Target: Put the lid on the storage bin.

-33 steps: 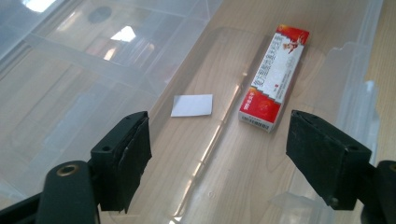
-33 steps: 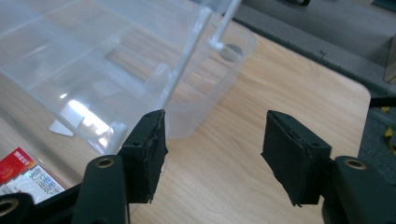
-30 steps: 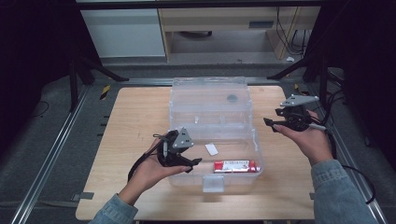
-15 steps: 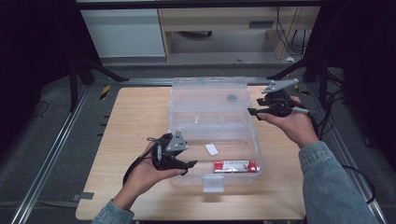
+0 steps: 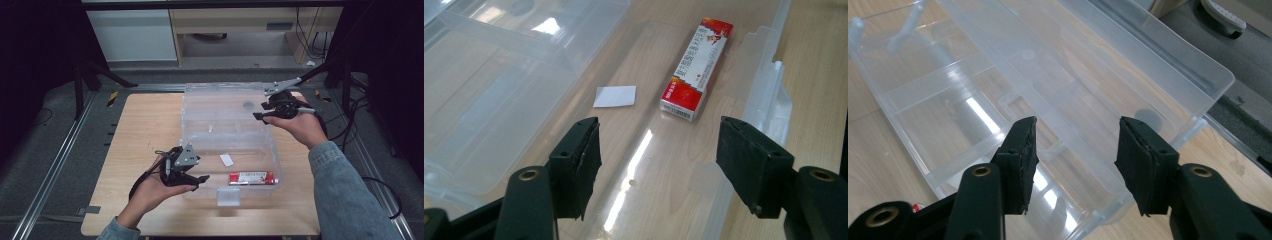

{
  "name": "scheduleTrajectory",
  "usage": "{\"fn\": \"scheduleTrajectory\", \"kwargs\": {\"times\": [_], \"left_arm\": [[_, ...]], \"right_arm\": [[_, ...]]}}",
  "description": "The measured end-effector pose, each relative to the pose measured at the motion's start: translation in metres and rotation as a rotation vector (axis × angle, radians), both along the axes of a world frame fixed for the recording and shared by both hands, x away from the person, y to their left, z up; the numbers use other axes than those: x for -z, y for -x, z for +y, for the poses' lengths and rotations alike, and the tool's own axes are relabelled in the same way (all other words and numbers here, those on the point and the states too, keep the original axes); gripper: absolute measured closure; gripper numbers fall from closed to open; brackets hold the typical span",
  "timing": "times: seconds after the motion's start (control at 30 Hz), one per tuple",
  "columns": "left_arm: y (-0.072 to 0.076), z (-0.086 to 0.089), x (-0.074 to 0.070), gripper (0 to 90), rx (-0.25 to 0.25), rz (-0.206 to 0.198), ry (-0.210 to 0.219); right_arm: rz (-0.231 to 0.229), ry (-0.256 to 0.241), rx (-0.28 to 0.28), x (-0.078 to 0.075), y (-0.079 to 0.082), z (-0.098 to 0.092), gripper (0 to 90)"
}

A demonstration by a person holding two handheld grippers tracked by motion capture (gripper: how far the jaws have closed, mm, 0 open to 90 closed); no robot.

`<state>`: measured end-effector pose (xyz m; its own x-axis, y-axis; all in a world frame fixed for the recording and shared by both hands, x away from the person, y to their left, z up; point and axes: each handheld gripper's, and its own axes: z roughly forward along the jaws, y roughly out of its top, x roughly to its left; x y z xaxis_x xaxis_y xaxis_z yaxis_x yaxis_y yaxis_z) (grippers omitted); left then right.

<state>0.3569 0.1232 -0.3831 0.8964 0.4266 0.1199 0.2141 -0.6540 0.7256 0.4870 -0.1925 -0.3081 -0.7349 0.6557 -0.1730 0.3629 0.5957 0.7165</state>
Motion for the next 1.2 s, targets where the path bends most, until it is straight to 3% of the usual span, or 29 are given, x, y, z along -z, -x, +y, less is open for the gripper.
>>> {"fn": "scheduleTrajectory", "kwargs": {"times": [0.27, 0.5, 0.7, 1.2], "left_arm": [[0.005, 0.005, 0.005, 32.6, 0.023, 0.015, -0.017], [0.008, 0.002, 0.015, 32.7, 0.09, 0.052, -0.097], [0.009, 0.004, 0.022, 34.7, 0.101, 0.07, -0.139], [0.005, 0.007, 0.041, 42.6, 0.106, 0.127, -0.178]], "right_arm": [[0.034, 0.038, -0.028, 0.008, -0.014, 0.018, 40.3], [0.048, 0.047, -0.018, 0.013, -0.025, 0.017, 38.7], [0.057, 0.038, -0.024, 0.014, -0.028, 0.016, 38.1], [0.065, 0.123, -0.096, 0.022, -0.036, 0.029, 51.7]]}}
